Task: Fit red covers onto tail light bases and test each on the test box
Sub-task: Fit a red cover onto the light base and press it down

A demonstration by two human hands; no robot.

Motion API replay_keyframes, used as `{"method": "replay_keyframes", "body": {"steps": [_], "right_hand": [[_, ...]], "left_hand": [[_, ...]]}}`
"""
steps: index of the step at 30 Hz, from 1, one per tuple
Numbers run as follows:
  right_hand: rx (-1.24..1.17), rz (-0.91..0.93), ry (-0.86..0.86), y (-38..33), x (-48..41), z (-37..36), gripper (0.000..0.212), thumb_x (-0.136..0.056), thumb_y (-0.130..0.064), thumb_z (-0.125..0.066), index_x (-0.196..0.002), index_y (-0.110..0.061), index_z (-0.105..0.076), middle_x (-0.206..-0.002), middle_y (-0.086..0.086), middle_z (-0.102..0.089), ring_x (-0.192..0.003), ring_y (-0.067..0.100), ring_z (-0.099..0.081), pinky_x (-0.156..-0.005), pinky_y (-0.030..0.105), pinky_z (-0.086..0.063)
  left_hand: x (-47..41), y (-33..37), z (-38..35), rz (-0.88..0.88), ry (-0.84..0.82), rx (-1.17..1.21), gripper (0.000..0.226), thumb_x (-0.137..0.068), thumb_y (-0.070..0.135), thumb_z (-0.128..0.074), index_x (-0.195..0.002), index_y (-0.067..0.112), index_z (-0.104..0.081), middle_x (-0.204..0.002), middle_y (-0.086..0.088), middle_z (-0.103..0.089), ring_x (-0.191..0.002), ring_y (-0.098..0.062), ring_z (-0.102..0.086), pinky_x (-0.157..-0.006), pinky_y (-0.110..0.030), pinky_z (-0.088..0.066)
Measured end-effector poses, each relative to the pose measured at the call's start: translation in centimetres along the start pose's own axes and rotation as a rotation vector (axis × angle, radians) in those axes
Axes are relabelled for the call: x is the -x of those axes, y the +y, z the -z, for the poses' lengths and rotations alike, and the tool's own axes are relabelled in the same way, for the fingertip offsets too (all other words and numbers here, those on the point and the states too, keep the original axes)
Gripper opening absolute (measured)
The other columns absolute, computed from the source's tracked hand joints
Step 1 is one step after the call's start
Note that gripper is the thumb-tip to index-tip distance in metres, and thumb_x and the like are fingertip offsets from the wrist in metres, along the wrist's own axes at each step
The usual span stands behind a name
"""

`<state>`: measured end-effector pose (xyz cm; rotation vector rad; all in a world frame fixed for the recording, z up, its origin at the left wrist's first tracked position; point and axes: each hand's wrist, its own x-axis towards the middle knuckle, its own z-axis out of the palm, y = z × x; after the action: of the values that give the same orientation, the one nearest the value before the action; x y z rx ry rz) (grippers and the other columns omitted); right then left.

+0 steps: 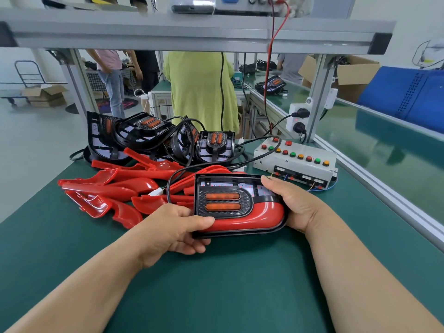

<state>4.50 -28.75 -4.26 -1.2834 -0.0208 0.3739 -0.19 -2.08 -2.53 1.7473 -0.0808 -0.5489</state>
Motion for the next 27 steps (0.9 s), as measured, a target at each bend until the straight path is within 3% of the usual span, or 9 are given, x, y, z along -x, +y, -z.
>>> {"method": "replay_keyframes", "body": {"steps": [3, 9, 13, 16, 18, 22, 25, 27], "right_hand": [[0.009, 0.008, -0.001, 0.0, -0.1, -0.2, 0.027, -0.084, -0.035, -0.063, -0.099, -0.019, -0.079, -0.112, 0.016, -0.073, -0.089, 0.027, -0.073, -0.082, 0.043, -0.060], [-0.006, -0.008, 0.047, 0.1, -0.2, -0.1, 0.029, -0.097, -0.030, -0.054, -0.096, -0.017, -0.080, -0.108, 0.017, -0.073, -0.084, 0.025, -0.074, -0.075, 0.040, -0.061], [0.026, -0.013, 0.042, 0.0, -0.2, -0.2, 0.027, -0.096, -0.031, -0.055, -0.095, -0.022, -0.081, -0.105, 0.015, -0.075, -0.082, 0.024, -0.074, -0.069, 0.037, -0.062], [0.024, -0.013, 0.048, -0.1, -0.2, -0.3, 0.027, -0.097, -0.029, -0.055, -0.094, -0.022, -0.081, -0.104, 0.015, -0.075, -0.081, 0.024, -0.074, -0.070, 0.037, -0.062], [0.022, -0.011, 0.042, -0.1, -0.2, -0.3, 0.028, -0.098, -0.028, -0.054, -0.096, -0.021, -0.080, -0.106, 0.015, -0.075, -0.082, 0.024, -0.074, -0.068, 0.037, -0.062], [0.019, -0.010, 0.039, -0.1, -0.2, -0.3, 0.026, -0.097, -0.028, -0.056, -0.100, -0.018, -0.079, -0.109, 0.017, -0.073, -0.085, 0.026, -0.074, -0.069, 0.037, -0.062], [0.029, -0.016, 0.018, -0.1, -0.1, -0.4, 0.028, -0.092, -0.031, -0.058, -0.107, -0.016, -0.077, -0.114, 0.018, -0.072, -0.091, 0.028, -0.073, -0.074, 0.039, -0.061], [0.030, -0.019, 0.002, -0.1, -0.1, -0.4, 0.034, -0.087, -0.034, -0.061, -0.112, -0.015, -0.074, -0.117, 0.018, -0.071, -0.095, 0.029, -0.072, -0.077, 0.039, -0.061]], "left_hand": [[0.2, 0.3, 0.5, -0.007, 0.026, -0.138, 0.055, -0.062, 0.051, -0.078, -0.096, 0.008, -0.074, -0.085, -0.015, -0.076, -0.070, -0.021, -0.073, -0.058, -0.022, -0.053], [0.7, 1.1, 2.7, -0.102, 0.207, -0.342, 0.049, -0.070, 0.060, -0.067, -0.080, 0.012, -0.073, -0.075, -0.004, -0.075, -0.058, -0.013, -0.068, -0.052, -0.017, -0.048], [-0.1, 2.2, 5.6, -0.238, 0.482, -0.329, 0.040, -0.086, 0.053, -0.064, -0.080, 0.014, -0.074, -0.065, -0.001, -0.072, -0.049, -0.009, -0.063, -0.049, -0.018, -0.048], [-1.7, 3.1, 8.4, -0.317, 0.718, -0.447, 0.032, -0.089, 0.050, -0.064, -0.075, 0.023, -0.073, -0.068, 0.005, -0.073, -0.059, -0.009, -0.068, -0.063, -0.029, -0.051], [-3.0, 3.5, 10.0, -0.332, 0.819, -0.537, 0.024, -0.091, 0.047, -0.062, -0.078, 0.028, -0.071, -0.069, 0.008, -0.071, -0.064, -0.008, -0.067, -0.059, -0.026, -0.046], [-5.9, 3.6, 12.0, -0.350, 0.866, -0.830, 0.016, -0.097, 0.034, -0.056, -0.098, 0.027, -0.071, -0.084, 0.003, -0.069, -0.078, -0.019, -0.062, -0.068, -0.033, -0.046], [-7.8, 3.4, 13.1, -0.370, 0.768, -1.087, 0.023, -0.099, 0.020, -0.052, -0.113, 0.015, -0.069, -0.105, -0.009, -0.070, -0.098, -0.032, -0.062, -0.084, -0.046, -0.052], [-8.7, 3.2, 13.7, -0.323, 0.701, -1.253, 0.023, -0.099, 0.013, -0.049, -0.113, 0.015, -0.068, -0.109, -0.009, -0.069, -0.102, -0.032, -0.060, -0.086, -0.049, -0.051]]}}
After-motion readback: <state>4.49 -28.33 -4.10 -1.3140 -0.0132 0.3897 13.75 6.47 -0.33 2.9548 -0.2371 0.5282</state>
